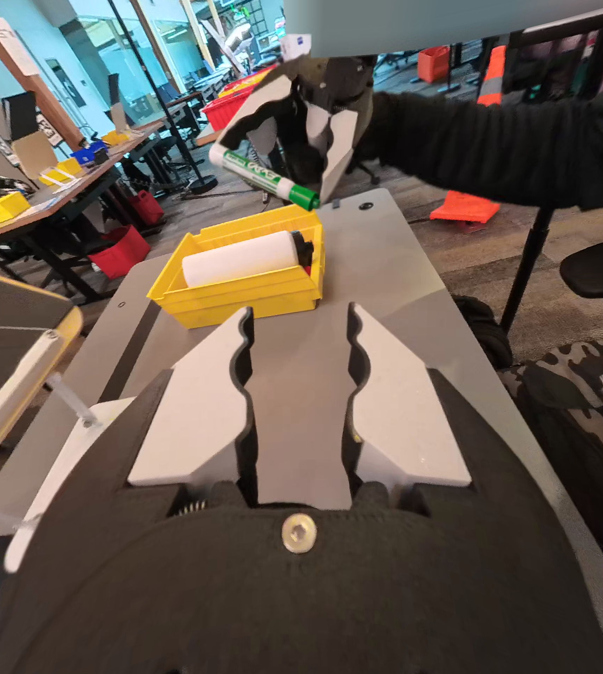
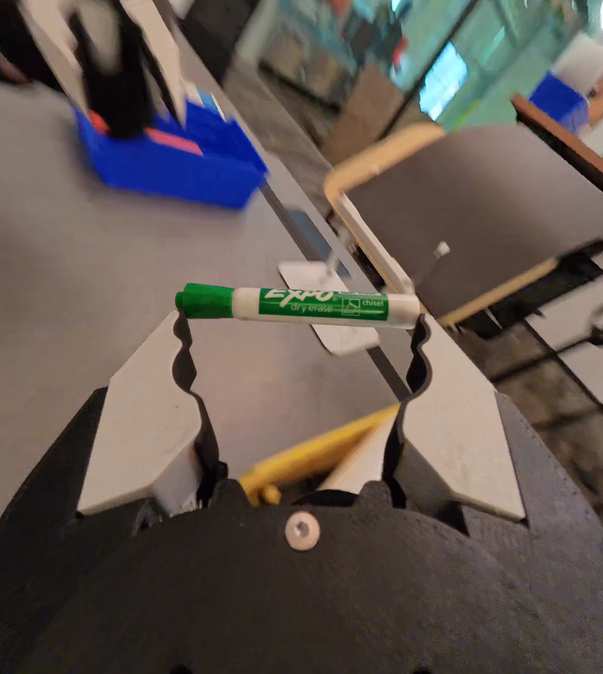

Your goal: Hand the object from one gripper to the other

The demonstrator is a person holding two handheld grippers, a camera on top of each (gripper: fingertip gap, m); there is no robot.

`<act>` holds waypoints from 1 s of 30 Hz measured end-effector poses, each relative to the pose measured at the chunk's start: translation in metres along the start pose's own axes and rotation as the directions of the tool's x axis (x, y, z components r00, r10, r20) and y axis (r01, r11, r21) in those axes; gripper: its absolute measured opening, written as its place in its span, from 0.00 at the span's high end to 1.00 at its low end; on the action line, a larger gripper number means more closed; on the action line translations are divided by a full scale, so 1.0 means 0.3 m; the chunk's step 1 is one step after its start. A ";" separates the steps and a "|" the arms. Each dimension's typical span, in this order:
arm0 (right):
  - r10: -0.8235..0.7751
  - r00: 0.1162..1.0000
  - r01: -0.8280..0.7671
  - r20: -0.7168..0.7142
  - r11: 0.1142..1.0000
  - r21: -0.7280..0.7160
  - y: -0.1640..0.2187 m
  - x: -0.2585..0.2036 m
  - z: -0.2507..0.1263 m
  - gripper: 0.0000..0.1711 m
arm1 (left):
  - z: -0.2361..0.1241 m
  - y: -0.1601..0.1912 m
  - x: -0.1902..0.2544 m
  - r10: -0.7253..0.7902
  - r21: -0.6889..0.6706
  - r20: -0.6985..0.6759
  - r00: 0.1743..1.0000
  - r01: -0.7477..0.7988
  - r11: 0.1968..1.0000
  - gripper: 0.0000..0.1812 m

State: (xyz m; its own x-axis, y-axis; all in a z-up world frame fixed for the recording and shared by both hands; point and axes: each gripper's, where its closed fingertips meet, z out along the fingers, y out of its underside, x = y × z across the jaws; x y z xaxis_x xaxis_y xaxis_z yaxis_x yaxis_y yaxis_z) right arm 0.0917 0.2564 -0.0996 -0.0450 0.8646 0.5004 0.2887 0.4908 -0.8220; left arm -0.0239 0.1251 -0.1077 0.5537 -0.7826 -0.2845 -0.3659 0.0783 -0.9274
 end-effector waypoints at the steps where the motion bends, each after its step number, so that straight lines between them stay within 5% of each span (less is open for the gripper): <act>1: -0.033 0.999 0.030 -0.037 0.996 -0.083 0.053 0.051 -0.025 0.31 | -0.019 0.004 -0.011 0.008 -0.007 0.016 1.000 -0.008 1.000 0.79; 5: -0.163 0.981 0.103 -0.103 0.894 -0.436 0.299 0.221 -0.125 0.31 | -0.071 0.060 -0.073 0.022 -0.090 0.106 0.994 -0.012 0.996 0.88; 10: -0.335 0.942 0.233 0.020 0.608 -0.759 0.545 0.358 -0.235 0.31 | -0.112 0.111 -0.131 0.024 -0.154 0.169 0.985 0.003 0.988 0.87; 17: -0.280 0.903 0.407 0.326 0.309 -0.860 0.813 0.385 -0.287 0.31 | -0.153 0.125 -0.172 0.057 -0.195 0.213 0.975 -0.015 0.981 0.86; 22: -0.200 0.894 0.444 0.400 0.294 -0.846 0.923 0.339 -0.268 0.31 | -0.161 0.134 -0.184 0.063 -0.207 0.222 0.973 -0.016 0.978 0.86; 30: -0.215 0.899 0.434 0.382 0.317 -0.843 0.919 0.352 -0.269 0.31 | -0.140 0.142 -0.190 0.069 -0.229 0.223 0.972 -0.016 0.973 0.85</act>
State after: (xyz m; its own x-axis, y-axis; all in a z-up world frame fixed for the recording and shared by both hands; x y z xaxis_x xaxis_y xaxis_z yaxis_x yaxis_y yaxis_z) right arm 0.2437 0.4744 -0.2514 -0.4679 0.7128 0.5225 0.8783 0.4405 0.1856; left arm -0.1025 0.1471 -0.1208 0.6802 -0.6175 -0.3950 -0.5365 -0.0523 -0.8423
